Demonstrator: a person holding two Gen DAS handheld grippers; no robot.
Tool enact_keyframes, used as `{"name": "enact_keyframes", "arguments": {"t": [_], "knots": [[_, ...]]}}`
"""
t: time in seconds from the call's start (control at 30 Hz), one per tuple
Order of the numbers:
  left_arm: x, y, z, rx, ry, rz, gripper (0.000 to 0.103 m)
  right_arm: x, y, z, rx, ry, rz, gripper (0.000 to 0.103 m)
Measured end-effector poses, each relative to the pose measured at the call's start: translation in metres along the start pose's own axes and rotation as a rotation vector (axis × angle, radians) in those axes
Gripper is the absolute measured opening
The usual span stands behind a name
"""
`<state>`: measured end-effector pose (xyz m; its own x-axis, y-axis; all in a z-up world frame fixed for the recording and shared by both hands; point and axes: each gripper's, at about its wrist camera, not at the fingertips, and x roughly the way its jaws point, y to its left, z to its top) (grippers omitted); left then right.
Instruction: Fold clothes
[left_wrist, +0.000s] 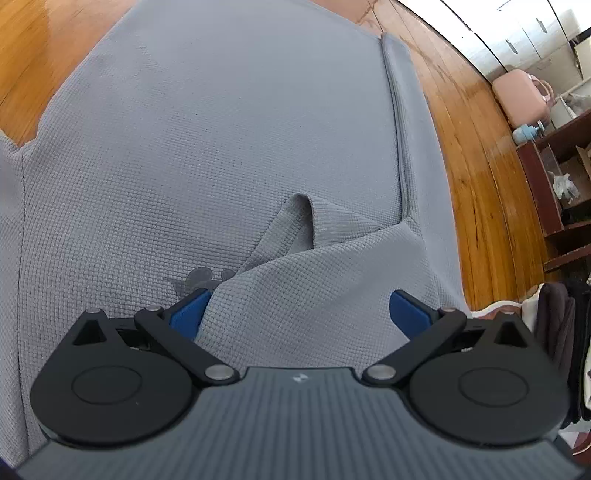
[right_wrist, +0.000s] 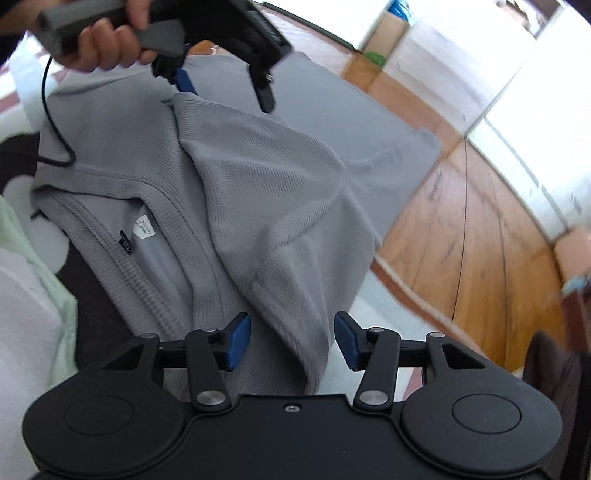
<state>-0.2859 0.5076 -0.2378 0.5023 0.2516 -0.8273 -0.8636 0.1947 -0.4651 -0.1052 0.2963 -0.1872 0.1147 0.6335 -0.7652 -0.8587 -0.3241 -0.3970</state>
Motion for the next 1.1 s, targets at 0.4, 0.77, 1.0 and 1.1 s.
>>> {"name": "enact_keyframes", "arguments": {"t": [0.4,0.77,1.0,1.1], "knots": [[-0.028,-0.031,-0.034,0.251,0.070,0.037,0.014,-0.051,-0.034,-0.026,0.109,-0.096,-0.118,0.009],[-0.012,-0.033,-0.032,0.280,0.080,0.107,0.083,-0.019,-0.026,-0.058,0.125,0.093,-0.066,0.015],[0.004,-0.055,-0.032,0.368,0.063,-0.057,0.025,-0.023,-0.027,-0.056,0.095,0.009,-0.093,0.050],[-0.004,-0.058,-0.032,0.350,0.079,-0.069,0.006,-0.017,-0.029,-0.055,0.102,-0.030,-0.101,0.027]]}}
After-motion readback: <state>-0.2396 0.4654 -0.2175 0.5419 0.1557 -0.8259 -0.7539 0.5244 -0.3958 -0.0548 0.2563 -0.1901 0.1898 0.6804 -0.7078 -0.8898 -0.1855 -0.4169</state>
